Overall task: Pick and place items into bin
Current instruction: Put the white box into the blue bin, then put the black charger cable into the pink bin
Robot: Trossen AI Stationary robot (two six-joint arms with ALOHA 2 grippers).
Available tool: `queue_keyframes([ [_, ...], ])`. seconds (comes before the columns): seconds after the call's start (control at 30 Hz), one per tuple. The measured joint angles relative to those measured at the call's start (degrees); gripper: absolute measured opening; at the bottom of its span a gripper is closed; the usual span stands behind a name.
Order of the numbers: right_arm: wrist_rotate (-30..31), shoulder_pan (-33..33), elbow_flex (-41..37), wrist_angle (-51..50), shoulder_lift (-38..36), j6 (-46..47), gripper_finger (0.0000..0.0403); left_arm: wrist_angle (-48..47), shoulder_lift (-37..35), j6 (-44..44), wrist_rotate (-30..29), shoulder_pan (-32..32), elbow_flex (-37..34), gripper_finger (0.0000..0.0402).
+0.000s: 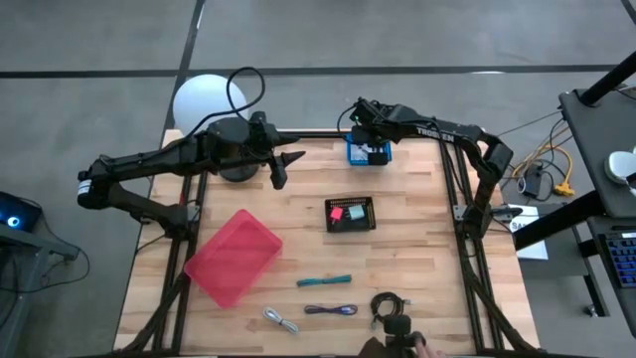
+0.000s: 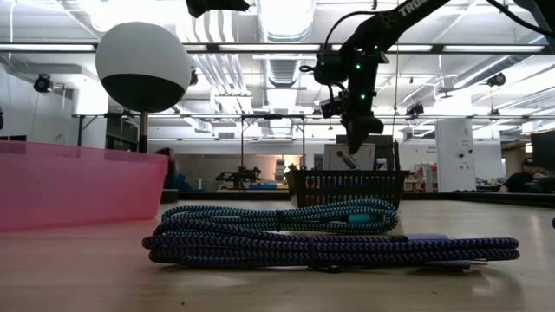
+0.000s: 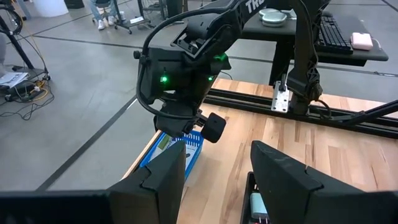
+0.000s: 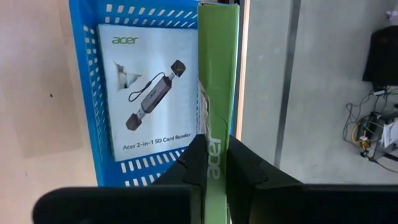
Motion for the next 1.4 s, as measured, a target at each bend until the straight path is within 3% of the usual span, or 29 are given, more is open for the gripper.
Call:
queue_keyframes([
  [0.47,0.0,0.0,0.0,0.2,0.0,-0.6,0.0116,0.0,0.0,0.0,0.0,0.0,0.0,0.0167],
  [0.77,0.5,0.0,0.0,0.0,-0.9,0.6,0.0132,0.0,0.0,0.0,0.0,0.0,0.0,0.0167],
  [1.03,0.8,0.0,3.1,-4.7,-3.1,11.8,0.0126,0.0,0.0,0.0,0.0,0.0,0.0,0.0167],
  [1.2,-3.8,0.1,4.5,-9.5,-6.5,19.7,0.012,-0.6,0.0,0.0,0.0,0.0,0.0,0.0167],
  [1.4,-17.4,1.0,4.6,-16.4,-13.0,33.0,0.0116,-0.5,0.0,0.1,0.1,0.0,0.0,0.0167],
])
